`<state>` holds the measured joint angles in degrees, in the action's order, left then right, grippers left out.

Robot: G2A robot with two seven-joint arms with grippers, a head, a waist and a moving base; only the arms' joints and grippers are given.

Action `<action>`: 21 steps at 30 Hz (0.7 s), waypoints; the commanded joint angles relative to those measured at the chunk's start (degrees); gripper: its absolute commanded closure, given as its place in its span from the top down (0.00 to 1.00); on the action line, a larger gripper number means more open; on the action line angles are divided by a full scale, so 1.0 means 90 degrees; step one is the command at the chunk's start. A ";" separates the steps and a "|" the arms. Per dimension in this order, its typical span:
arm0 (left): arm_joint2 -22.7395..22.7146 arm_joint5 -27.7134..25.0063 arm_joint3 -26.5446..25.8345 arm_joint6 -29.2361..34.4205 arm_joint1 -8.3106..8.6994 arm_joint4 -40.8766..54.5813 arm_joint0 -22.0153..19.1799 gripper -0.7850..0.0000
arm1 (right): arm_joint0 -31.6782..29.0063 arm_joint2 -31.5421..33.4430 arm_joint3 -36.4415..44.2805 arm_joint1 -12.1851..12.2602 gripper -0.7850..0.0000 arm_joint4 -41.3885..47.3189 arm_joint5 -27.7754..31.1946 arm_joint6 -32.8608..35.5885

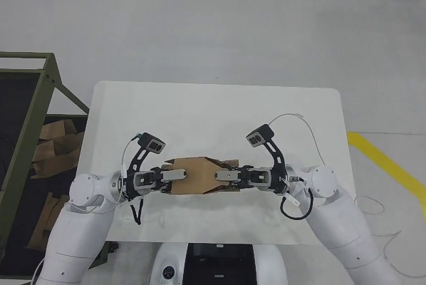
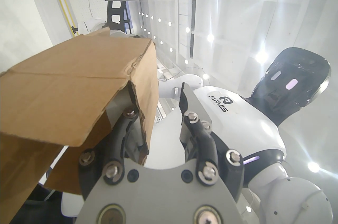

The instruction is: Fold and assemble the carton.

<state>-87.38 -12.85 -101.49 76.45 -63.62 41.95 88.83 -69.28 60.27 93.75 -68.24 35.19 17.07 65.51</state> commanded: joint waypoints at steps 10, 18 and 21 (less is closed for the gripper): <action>0.0018 -0.0070 0.0007 -0.0067 0.0037 -0.0054 0.0020 0.13 | -0.0025 0.0021 0.0024 0.0014 0.00 -0.0049 -0.0018 -0.0047; 0.0013 -0.0164 -0.0017 -0.0160 0.0060 -0.0088 0.0055 0.00 | -0.0022 0.0004 0.0042 0.0016 0.00 -0.0061 -0.0010 -0.0056; 0.0005 -0.0174 -0.0031 -0.0302 0.0062 -0.0024 0.0071 0.00 | -0.0025 0.0014 0.0043 0.0020 0.50 -0.0114 -0.0014 -0.0106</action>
<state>-87.30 -14.48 -101.72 74.31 -63.06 41.50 89.43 -69.50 60.32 94.13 -68.08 34.48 17.00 64.78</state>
